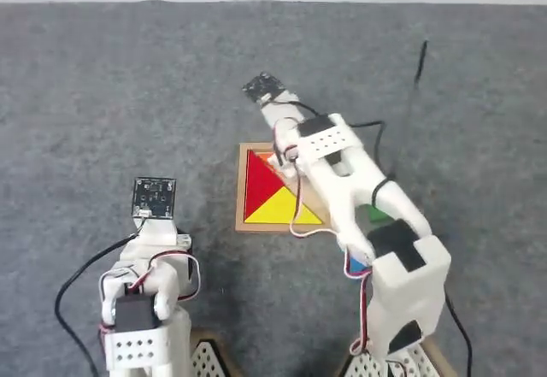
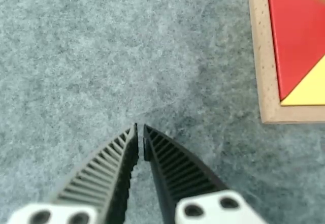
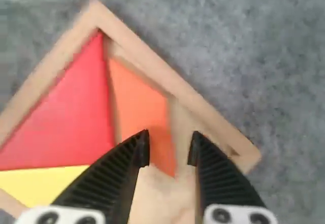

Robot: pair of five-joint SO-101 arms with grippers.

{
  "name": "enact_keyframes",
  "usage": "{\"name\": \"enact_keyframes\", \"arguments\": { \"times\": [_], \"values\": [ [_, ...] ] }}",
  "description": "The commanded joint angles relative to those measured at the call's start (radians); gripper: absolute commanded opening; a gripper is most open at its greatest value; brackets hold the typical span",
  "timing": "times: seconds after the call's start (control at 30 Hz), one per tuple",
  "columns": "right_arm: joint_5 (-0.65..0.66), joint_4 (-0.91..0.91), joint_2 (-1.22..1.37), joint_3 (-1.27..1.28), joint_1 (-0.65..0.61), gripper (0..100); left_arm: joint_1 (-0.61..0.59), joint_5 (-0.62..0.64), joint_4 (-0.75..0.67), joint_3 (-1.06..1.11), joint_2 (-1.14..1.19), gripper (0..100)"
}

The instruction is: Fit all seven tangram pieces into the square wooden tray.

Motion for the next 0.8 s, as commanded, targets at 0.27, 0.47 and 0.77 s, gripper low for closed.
{"name": "enact_keyframes", "arguments": {
  "times": [0.27,0.47,0.77],
  "values": [
    [-0.043,-0.015,-0.005,-0.057,0.008,2.6,-0.005,0.017,0.003,-0.013,-0.018,2],
    [-0.037,-0.019,-0.008,0.023,0.064,2.6,-0.005,0.017,0.003,-0.013,-0.018,2],
    [-0.025,-0.019,-0.024,0.107,0.091,2.6,-0.005,0.017,0.003,-0.013,-0.018,2]
  ]
}}
